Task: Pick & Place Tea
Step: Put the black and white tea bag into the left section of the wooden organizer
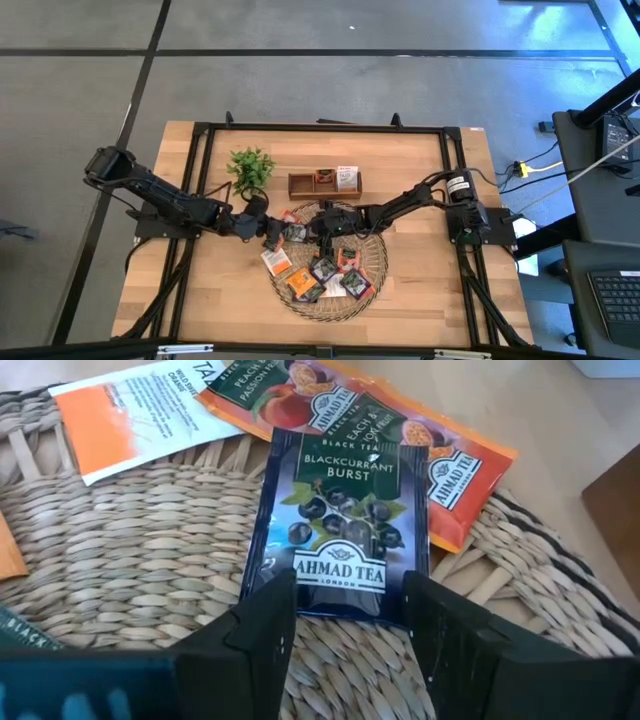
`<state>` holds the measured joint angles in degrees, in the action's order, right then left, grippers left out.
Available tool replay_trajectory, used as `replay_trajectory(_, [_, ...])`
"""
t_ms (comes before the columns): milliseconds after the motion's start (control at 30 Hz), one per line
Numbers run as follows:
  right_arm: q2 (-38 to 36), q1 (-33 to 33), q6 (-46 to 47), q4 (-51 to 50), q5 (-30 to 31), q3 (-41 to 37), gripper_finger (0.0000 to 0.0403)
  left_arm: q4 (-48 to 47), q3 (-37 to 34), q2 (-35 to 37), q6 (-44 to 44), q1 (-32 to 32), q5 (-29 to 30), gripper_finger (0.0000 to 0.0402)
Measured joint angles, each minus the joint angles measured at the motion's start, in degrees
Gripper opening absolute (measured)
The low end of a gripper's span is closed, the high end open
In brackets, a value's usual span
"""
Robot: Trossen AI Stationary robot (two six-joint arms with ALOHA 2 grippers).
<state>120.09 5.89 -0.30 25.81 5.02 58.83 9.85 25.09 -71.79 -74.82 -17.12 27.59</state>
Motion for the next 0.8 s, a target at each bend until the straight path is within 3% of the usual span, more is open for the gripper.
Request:
replay_trajectory(333, [0.02, 0.06, 1.19, -1.35, 0.00, 0.00, 0.0186, -0.06, 0.02, 0.00, -0.51, 0.00, -1.00, 0.0074])
replay_trajectory(800, [-0.08, 0.09, 1.32, -5.61, 0.01, 0.04, 0.0186, -4.18, 0.04, -1.14, -12.92, 0.00, -4.81, 0.0052])
